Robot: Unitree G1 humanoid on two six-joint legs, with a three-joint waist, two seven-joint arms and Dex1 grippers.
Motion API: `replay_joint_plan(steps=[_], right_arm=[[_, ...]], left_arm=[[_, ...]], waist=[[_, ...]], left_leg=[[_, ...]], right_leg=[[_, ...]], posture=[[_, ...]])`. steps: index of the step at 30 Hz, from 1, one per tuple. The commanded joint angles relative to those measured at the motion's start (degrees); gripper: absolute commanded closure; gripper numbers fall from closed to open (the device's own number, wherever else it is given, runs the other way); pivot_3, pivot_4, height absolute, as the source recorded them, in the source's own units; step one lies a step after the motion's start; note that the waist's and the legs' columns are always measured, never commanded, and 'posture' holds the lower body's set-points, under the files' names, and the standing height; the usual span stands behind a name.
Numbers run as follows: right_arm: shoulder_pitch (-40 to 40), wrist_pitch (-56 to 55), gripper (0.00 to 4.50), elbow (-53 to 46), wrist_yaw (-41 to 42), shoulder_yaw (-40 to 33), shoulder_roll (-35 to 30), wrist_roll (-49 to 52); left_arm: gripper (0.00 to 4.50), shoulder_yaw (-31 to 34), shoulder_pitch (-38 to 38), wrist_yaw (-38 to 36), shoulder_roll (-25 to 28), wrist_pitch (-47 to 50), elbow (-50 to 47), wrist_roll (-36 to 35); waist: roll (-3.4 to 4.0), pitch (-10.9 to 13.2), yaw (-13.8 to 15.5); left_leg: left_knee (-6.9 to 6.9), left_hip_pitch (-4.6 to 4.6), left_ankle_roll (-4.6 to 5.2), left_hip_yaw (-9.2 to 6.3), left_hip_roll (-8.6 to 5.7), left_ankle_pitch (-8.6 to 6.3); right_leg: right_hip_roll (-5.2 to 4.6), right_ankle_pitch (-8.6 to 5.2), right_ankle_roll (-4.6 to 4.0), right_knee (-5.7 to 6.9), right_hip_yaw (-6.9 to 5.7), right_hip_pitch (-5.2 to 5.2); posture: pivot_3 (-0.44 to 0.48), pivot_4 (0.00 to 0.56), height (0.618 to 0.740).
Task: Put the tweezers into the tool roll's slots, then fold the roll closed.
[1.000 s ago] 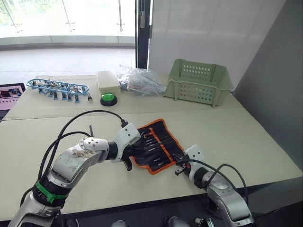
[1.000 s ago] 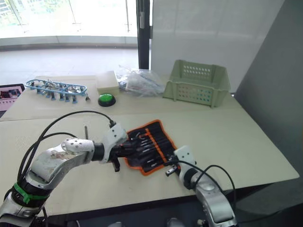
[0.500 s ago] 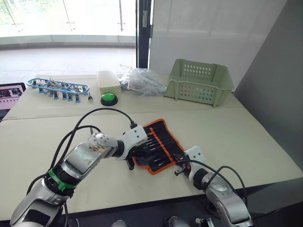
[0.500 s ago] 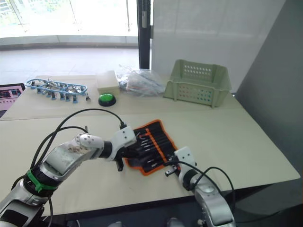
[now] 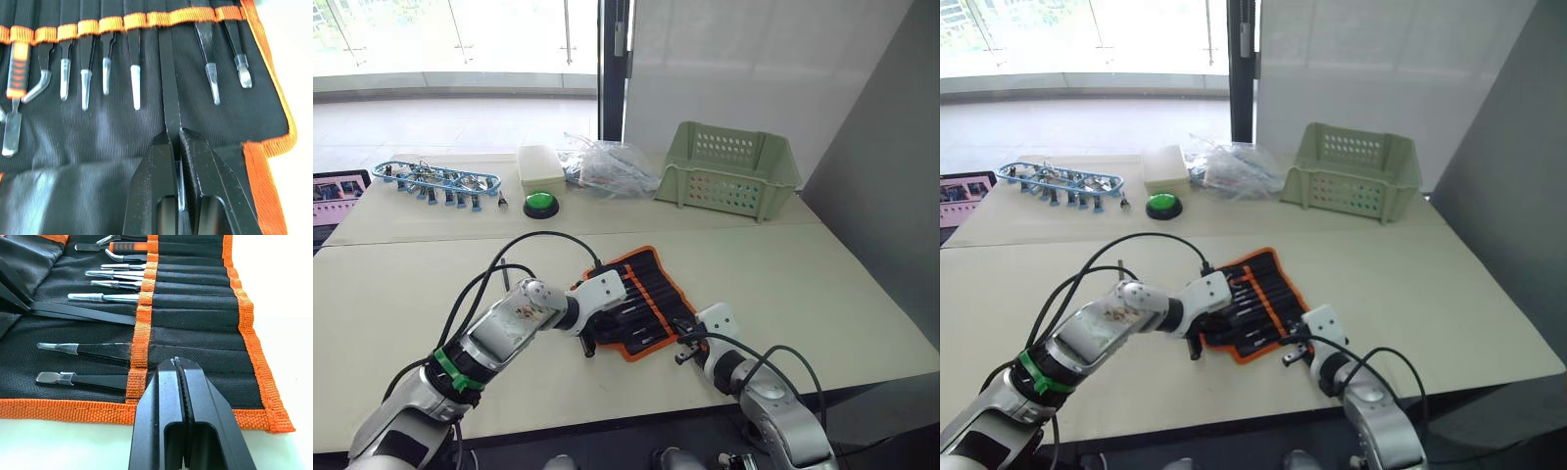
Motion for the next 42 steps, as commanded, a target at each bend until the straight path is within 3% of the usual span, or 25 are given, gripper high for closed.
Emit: replay_joint_plan(steps=[1,17,23,27,28,33,39,40,42], right_arm=[[3.25,5.78,4.50,5.61,-1.74,0.38,-0.71,-1.77],[4.07,5.78,4.50,5.04,-2.52,0.88,-0.20,-1.69],[4.05,5.91,4.50,4.80,-2.38,1.05,-0.53,-1.79],[4.11,6.06,4.50,4.54,-2.40,0.98,-0.77,-1.74],[4.11,6.06,4.50,4.55,-2.40,1.01,-0.80,-1.74],[3.87,5.99,4.50,4.82,-2.27,1.10,-0.91,-1.74],[3.48,5.91,4.50,5.36,-1.84,1.24,-1.16,-1.73],[3.53,5.85,4.50,5.37,-1.70,1.15,-1.30,-1.68],[2.36,5.75,4.50,6.44,-1.05,1.57,-1.56,-1.77]], left_arm=[[4.48,-0.15,-2.33,-0.35,-1.18,-1.88,1.01,1.98],[4.48,-3.44,-6.78,-0.70,-12.26,-8.61,12.20,7.67],[4.48,-3.09,-7.44,-0.18,-16.14,-14.69,19.86,10.58],[4.48,-1.00,-7.31,-0.42,-16.87,-15.13,19.70,10.73],[3.73,-0.44,-7.21,-0.37,-16.82,-14.87,19.24,10.58],[2.08,3.77,-6.18,-1.11,-14.85,-12.10,13.33,8.32],[0.09,15.51,-0.60,-0.12,-8.91,-4.45,-0.26,2.66],[0.04,16.92,0.52,0.21,-8.09,-3.45,-2.09,2.00],[0.04,29.24,9.20,2.73,-5.00,0.69,-9.93,-0.05]], waist=[[-0.05,-0.03,0.00],[-0.14,-0.09,0.01],[-0.11,-0.09,0.09],[-0.10,-0.08,0.14],[-0.09,-0.07,0.14],[-0.01,-0.03,-0.04],[0.13,0.03,-0.73],[0.16,0.04,-0.77],[0.23,0.05,-1.36]], left_leg=[[0.01,-0.01,0.00,-0.01,-0.02,0.00],[0.12,0.06,0.04,-0.51,-0.25,0.01],[0.18,0.11,0.05,-0.63,-0.27,0.01],[0.23,0.10,0.05,-0.69,-0.29,0.01],[0.24,0.10,0.05,-0.70,-0.30,0.01],[0.24,0.07,0.05,-0.75,-0.29,0.01],[0.21,0.07,0.19,-0.92,-0.27,-0.07],[0.21,0.08,0.20,-0.92,-0.27,-0.07],[0.20,0.10,0.21,-0.92,-0.28,-0.08]], right_leg=[[0.00,0.00,0.00,0.00,0.02,0.00],[0.06,0.04,0.07,0.03,0.03,0.45],[0.09,0.03,0.08,0.03,-0.01,0.60],[0.08,0.04,0.08,0.03,-0.02,0.66],[0.08,0.04,0.08,0.03,-0.02,0.67],[0.12,0.05,0.10,0.06,-0.02,0.65],[0.27,0.04,0.10,0.15,0.00,0.68],[0.27,0.04,0.11,0.14,0.01,0.69],[0.27,0.04,0.11,0.14,0.03,0.69]], posture=[[0.000,0.150,0.721],[0.000,0.150,0.721],[0.000,0.150,0.721],[0.000,0.150,0.721],[0.000,0.150,0.721],[0.000,0.150,0.721],[0.000,0.150,0.721],[0.000,0.150,0.721],[0.000,0.150,0.721]])
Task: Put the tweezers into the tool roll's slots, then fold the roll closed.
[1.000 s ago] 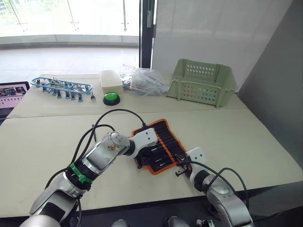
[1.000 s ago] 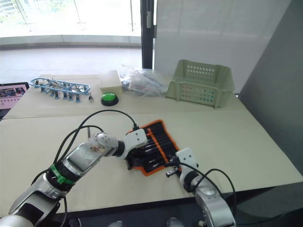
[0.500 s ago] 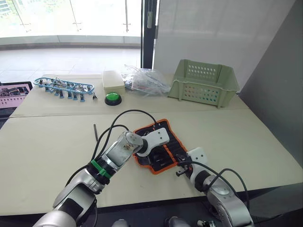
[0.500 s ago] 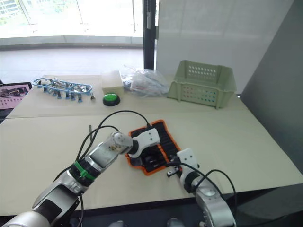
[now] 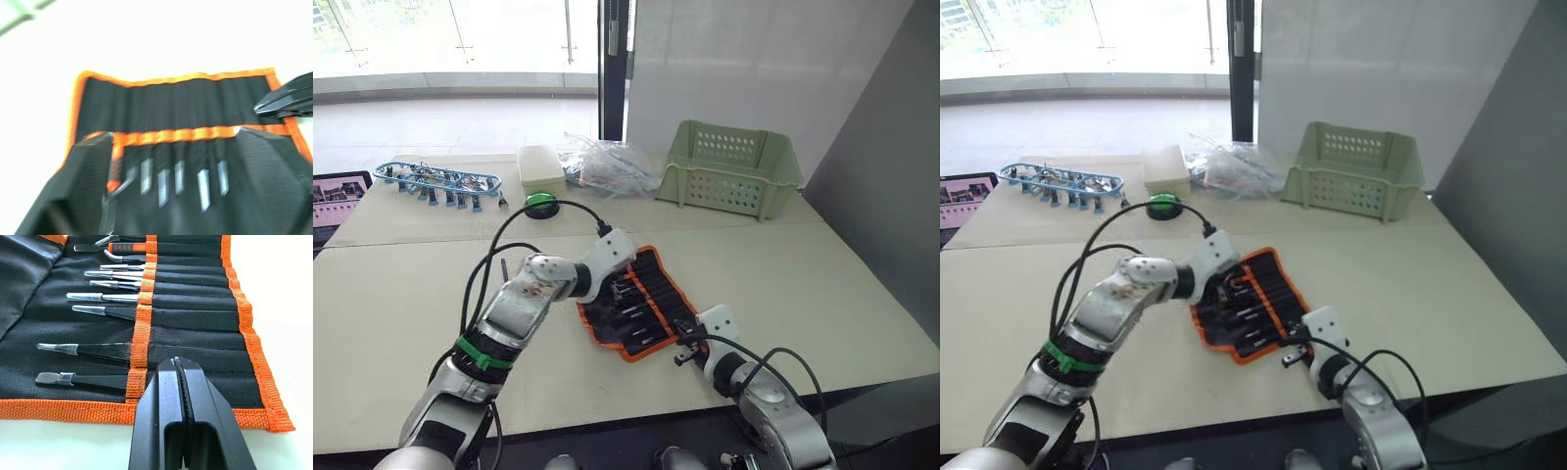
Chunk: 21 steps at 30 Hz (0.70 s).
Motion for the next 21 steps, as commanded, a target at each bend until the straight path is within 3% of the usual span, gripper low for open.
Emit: replay_joint_plan(steps=[1,5,8,11,14,17,21], right_arm=[[1.33,5.65,4.50,7.94,0.22,0.91,-1.60,-1.71],[0.31,5.42,4.50,8.95,0.99,0.86,-2.24,-1.49],[-0.10,5.15,4.50,9.52,1.56,0.75,-2.69,-1.37],[-0.69,5.02,4.50,10.19,2.34,0.72,-3.20,-1.28],[-1.30,4.84,4.50,11.09,3.23,1.09,-3.59,-1.35],[-1.51,4.65,4.50,11.48,3.66,1.27,-3.71,-1.41],[-1.49,4.53,4.50,11.58,3.99,1.31,-3.71,-1.54]], left_arm=[[0.04,16.86,10.30,3.61,3.15,5.90,-11.59,-3.66],[0.04,28.48,24.59,9.59,1.97,4.93,-21.21,-3.32],[0.04,32.92,32.04,12.53,0.50,3.56,-25.85,-3.65],[0.04,38.15,42.79,16.29,-4.74,2.50,-31.83,-3.69],[0.04,42.37,54.28,21.26,-14.46,1.72,-35.83,-4.23],[0.04,42.71,58.86,24.22,-19.20,-0.58,-37.75,-4.28],[0.04,40.44,62.51,26.25,-21.00,-1.55,-39.19,-4.32]], waist=[[0.07,0.04,-0.78],[0.11,0.17,-0.48],[-0.11,0.18,0.16],[-0.14,0.21,0.17],[-0.18,0.20,0.16],[-0.32,0.19,0.30],[-0.30,0.20,0.37]], left_leg=[[-0.02,0.03,0.05,0.01,0.02,-0.03],[-0.03,0.10,0.10,-0.10,0.09,-0.06],[0.13,0.17,0.09,-0.10,0.08,-0.06],[0.36,0.22,-0.15,-0.13,0.08,-0.20],[0.38,0.21,-0.41,-0.10,0.01,-0.35],[0.44,0.19,-0.42,-0.09,-0.05,-0.36],[0.48,0.15,-0.53,-0.28,-0.05,-0.42]], right_leg=[[0.02,0.00,0.00,0.00,0.06,0.00],[0.15,-0.02,-0.04,0.12,0.02,-0.01],[0.11,-0.05,-0.09,0.14,0.02,0.11],[0.00,-0.06,-0.10,0.02,0.01,0.01],[-0.17,-0.06,-0.10,-0.16,-0.04,0.03],[-0.28,-0.06,-0.09,-0.15,-0.09,0.06],[-0.27,-0.07,-0.09,-0.19,-0.20,-0.01]], posture=[[0.000,0.150,0.721],[0.000,0.150,0.721],[0.000,0.150,0.721],[0.000,0.150,0.721],[0.000,0.150,0.721],[0.000,0.150,0.721],[0.000,0.150,0.721]])
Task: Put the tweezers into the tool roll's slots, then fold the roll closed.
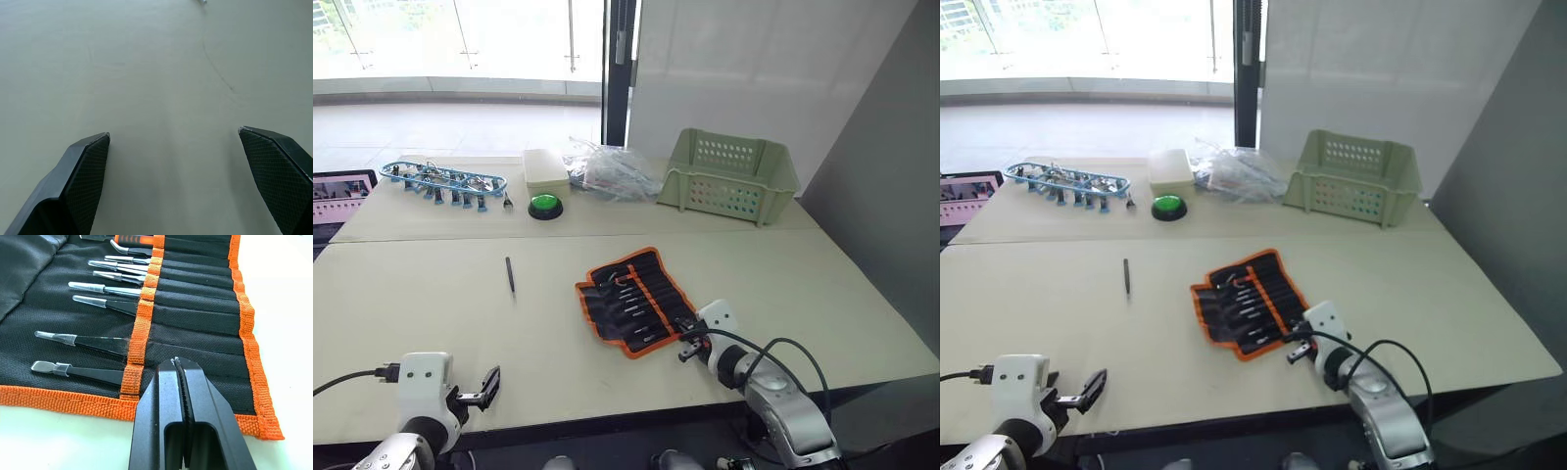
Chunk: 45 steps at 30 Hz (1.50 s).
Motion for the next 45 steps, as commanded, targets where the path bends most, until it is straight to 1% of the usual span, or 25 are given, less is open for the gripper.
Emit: replay_joint_plan(steps=[1,4,6,10,13,17,21,27,30,37,38,39,40,45], right_arm=[[2.64,4.52,4.50,6.33,0.15,1.65,-0.83,-1.57],[2.71,4.56,4.50,6.28,0.18,1.64,-0.82,-1.64],[2.78,4.62,4.50,6.19,0.22,1.59,-0.81,-1.68],[3.05,4.87,4.50,5.80,0.13,1.19,-0.82,-1.65],[3.11,5.02,4.50,5.66,-0.20,1.12,-0.50,-1.66],[2.91,5.22,4.50,5.57,-0.69,1.23,-0.10,-1.59],[2.84,5.17,4.50,5.42,-1.11,0.98,0.15,-1.45],[2.27,4.91,4.50,5.89,-1.35,0.85,0.32,-1.64],[2.17,4.83,4.50,5.89,-1.56,0.75,0.32,-1.58],[2.29,4.70,4.50,5.67,-1.86,0.87,0.33,-1.47],[2.31,4.68,4.50,5.65,-1.86,0.83,0.28,-1.48],[2.29,4.69,4.50,5.60,-1.86,0.80,0.25,-1.48],[2.27,4.70,4.50,5.57,-1.87,0.78,0.24,-1.48],[2.10,4.66,4.50,5.60,-2.02,0.64,0.30,-1.50]], left_arm=[[0.04,-2.09,2.15,1.77,-0.96,-2.41,-3.42,-0.36],[0.04,-3.19,3.18,2.85,-1.72,-3.38,-3.08,-1.08],[0.04,-3.99,3.60,3.24,-1.23,-4.23,-2.48,-0.70],[0.04,-5.59,1.34,4.72,-0.99,-7.76,3.05,0.41],[0.04,-7.97,-3.87,6.71,0.03,-10.30,8.91,2.16],[0.04,-10.53,-12.91,9.82,1.26,-10.32,16.61,4.10],[0.04,-13.30,-22.33,12.71,1.08,-9.73,24.42,5.43],[0.04,-16.83,-30.80,15.28,1.32,-11.27,34.48,8.12],[0.04,-16.16,-34.82,17.23,0.30,-12.18,39.89,8.04],[0.04,-17.26,-42.14,18.69,-0.16,-17.47,52.83,9.00],[0.29,-17.21,-42.95,19.16,-0.31,-18.00,54.42,9.10],[0.64,-17.03,-43.71,19.63,-0.54,-18.54,55.86,9.07],[0.82,-16.88,-44.16,20.00,-0.68,-18.93,56.76,9.02],[2.45,-17.21,-45.44,21.60,-1.58,-20.78,60.50,9.26]], waist=[[0.02,0.00,-0.08],[0.03,-0.01,-0.36],[0.02,-0.01,-0.45],[0.03,-0.01,-0.43],[0.06,-0.02,-0.14],[0.13,-0.02,0.07],[0.19,-0.05,0.12],[0.38,-0.13,0.22],[0.56,-0.14,0.54],[1.10,-0.43,1.08],[1.20,-0.48,1.15],[1.23,-0.49,1.16],[1.25,-0.50,1.19],[1.28,-0.53,1.16]], left_leg=[[0.00,-0.01,-0.01,0.00,-0.01,-0.01],[0.06,-0.02,-0.02,-0.01,-0.04,-0.01],[0.09,-0.03,-0.03,-0.01,-0.04,-0.02],[0.08,-0.02,-0.05,0.00,-0.03,-0.03],[0.08,-0.03,-0.05,-0.02,-0.04,-0.03],[0.08,-0.07,-0.05,-0.03,-0.05,-0.03],[0.09,-0.03,-0.04,-0.02,-0.05,-0.02],[0.08,0.03,0.00,-0.01,-0.06,0.00],[0.08,0.03,-0.01,-0.02,-0.06,0.00],[0.08,0.05,-0.01,-0.02,-0.10,0.00],[0.08,0.06,-0.01,-0.03,-0.11,-0.01],[0.08,0.06,-0.01,-0.03,-0.12,0.00],[0.08,0.06,-0.01,-0.03,-0.12,-0.01],[0.08,0.09,-0.01,-0.04,-0.14,0.00]], right_leg=[[0.00,0.00,0.00,-0.03,0.00,-0.01],[-0.03,-0.01,0.01,-0.08,0.01,0.01],[-0.04,-0.02,0.02,-0.09,0.02,0.02],[-0.03,-0.02,0.02,-0.09,0.02,0.01],[-0.03,-0.02,0.02,-0.08,-0.01,0.01],[-0.03,-0.02,0.02,-0.07,-0.04,0.00],[0.00,-0.02,0.03,-0.02,-0.09,0.08],[0.05,0.00,0.04,0.09,-0.08,0.15],[0.07,0.00,0.04,0.09,-0.09,0.14],[0.06,-0.01,0.04,0.07,-0.10,0.14],[0.06,-0.01,0.04,0.07,-0.10,0.14],[0.06,-0.01,0.04,0.07,-0.10,0.13],[0.06,-0.01,0.04,0.07,-0.11,0.14],[0.05,0.00,0.05,0.07,-0.11,0.21]], posture=[[0.000,0.150,0.721],[0.000,0.150,0.721],[0.000,0.150,0.721],[0.000,0.150,0.721],[0.000,0.150,0.721],[0.000,0.150,0.721],[0.000,0.150,0.721],[0.000,0.150,0.721],[0.000,0.150,0.721],[0.000,0.150,0.721],[0.000,0.150,0.721],[0.000,0.150,0.721],[0.000,0.150,0.721],[0.000,0.150,0.721]])
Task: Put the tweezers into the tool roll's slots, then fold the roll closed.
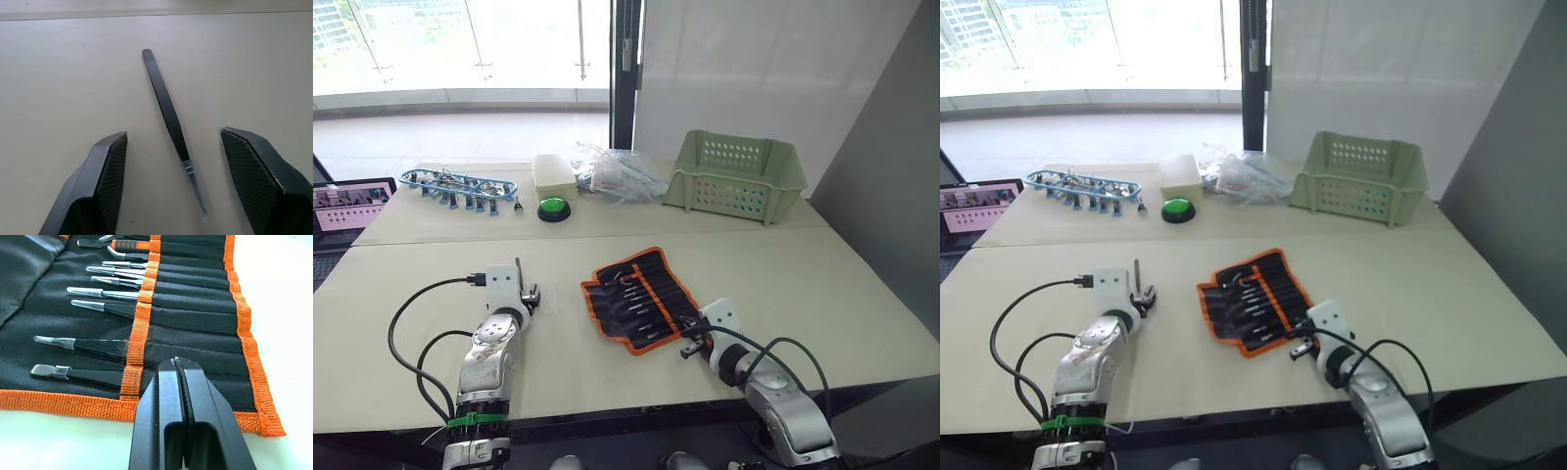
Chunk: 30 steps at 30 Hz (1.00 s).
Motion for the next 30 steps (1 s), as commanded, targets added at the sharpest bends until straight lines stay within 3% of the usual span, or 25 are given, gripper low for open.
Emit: replay_joint_plan(steps=[1,6,14,22,30], right_arm=[[1.93,4.64,4.50,5.26,-0.30,1.39,-0.22,-1.40],[2.17,4.57,4.50,5.00,-0.38,1.32,-0.26,-1.35],[2.23,4.63,4.50,4.86,-0.45,1.26,-0.37,-1.28],[2.02,4.53,4.50,5.19,-0.33,1.25,-0.43,-1.31],[2.13,4.46,4.50,5.25,-0.10,1.26,-0.39,-1.45]], left_arm=[[2.81,-1.44,0.01,0.61,-1.62,0.09,4.81,0.09],[4.42,-1.21,-0.65,1.00,-1.36,-1.23,6.99,0.08],[4.46,-0.47,-1.05,1.41,-0.04,-2.96,8.17,0.26],[4.46,-0.18,-0.82,0.04,3.42,-6.63,3.22,0.55],[4.46,-0.57,-0.43,-6.53,9.24,-6.27,-6.40,-1.53]], waist=[[0.01,0.00,0.00],[0.05,-0.04,0.01],[0.11,-0.05,0.02],[0.03,0.00,-0.26],[-0.86,0.39,-1.12]], left_leg=[[0.00,0.00,0.00,0.00,-0.01,0.00],[0.00,0.03,0.00,0.00,-0.01,0.00],[0.00,0.02,-0.01,0.00,-0.03,0.00],[0.00,0.00,-0.01,-0.01,0.00,-0.01],[0.00,-0.17,-0.01,0.00,0.07,0.00]], right_leg=[[-0.01,0.00,0.00,0.00,0.00,0.00],[-0.01,0.00,0.01,0.00,0.00,0.01],[-0.07,0.00,0.01,-0.02,-0.05,0.00],[-0.05,0.00,0.01,-0.03,-0.07,-0.08],[0.02,0.02,0.02,-0.02,-0.04,-0.10]], posture=[[0.000,0.150,0.721],[0.000,0.150,0.721],[0.000,0.150,0.721],[0.000,0.150,0.721],[0.000,0.150,0.721]])
